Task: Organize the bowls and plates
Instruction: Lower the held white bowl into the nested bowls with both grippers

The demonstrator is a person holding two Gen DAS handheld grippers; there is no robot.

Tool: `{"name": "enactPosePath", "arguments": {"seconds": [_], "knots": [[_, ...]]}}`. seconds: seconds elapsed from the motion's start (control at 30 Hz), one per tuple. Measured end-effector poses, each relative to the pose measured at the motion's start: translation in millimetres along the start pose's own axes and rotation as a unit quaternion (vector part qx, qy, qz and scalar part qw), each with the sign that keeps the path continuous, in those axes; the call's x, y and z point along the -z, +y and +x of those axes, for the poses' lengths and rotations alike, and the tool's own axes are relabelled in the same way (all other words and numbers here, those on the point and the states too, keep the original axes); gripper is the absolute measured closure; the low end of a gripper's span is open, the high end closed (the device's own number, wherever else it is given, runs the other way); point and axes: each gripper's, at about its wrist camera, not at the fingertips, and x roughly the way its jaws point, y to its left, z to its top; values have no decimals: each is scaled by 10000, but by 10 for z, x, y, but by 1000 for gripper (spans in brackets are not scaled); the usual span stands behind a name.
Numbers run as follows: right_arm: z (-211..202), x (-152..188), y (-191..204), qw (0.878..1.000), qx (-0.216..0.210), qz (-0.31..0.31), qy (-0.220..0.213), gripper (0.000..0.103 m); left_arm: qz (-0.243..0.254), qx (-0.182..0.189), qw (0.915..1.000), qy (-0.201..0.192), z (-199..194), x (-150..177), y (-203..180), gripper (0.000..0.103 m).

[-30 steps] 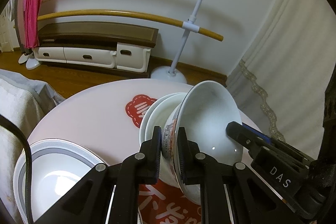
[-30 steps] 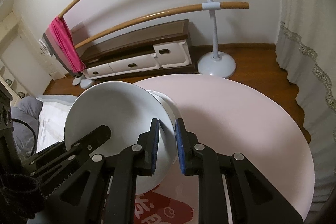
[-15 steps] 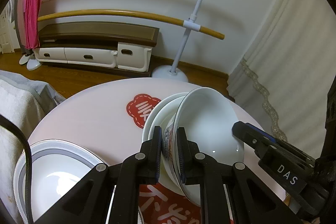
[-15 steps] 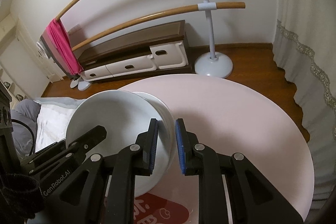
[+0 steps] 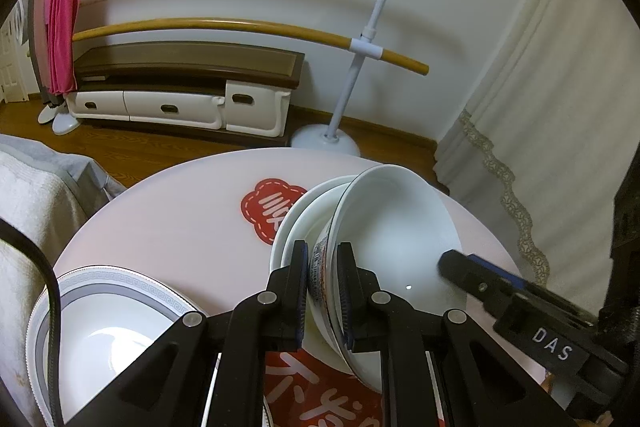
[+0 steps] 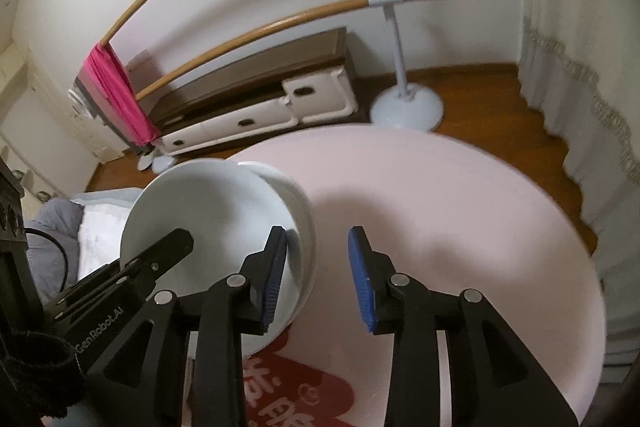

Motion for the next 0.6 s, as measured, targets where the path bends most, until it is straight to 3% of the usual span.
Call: {"name": "enactPosePath", "arguments": {"seconds": [0.3, 0.43, 0.6], "knots": [[126, 9, 8, 9999, -119, -1, 93, 71, 19, -19, 10000, 49, 27, -17, 13, 92], [136, 6, 37, 9998, -148, -86, 66, 80, 91, -49, 9999, 107, 56, -50, -4, 92], [173, -23, 67, 9998, -137, -111, 72, 81, -50, 74, 9997, 210, 81, -101, 57, 90]]}}
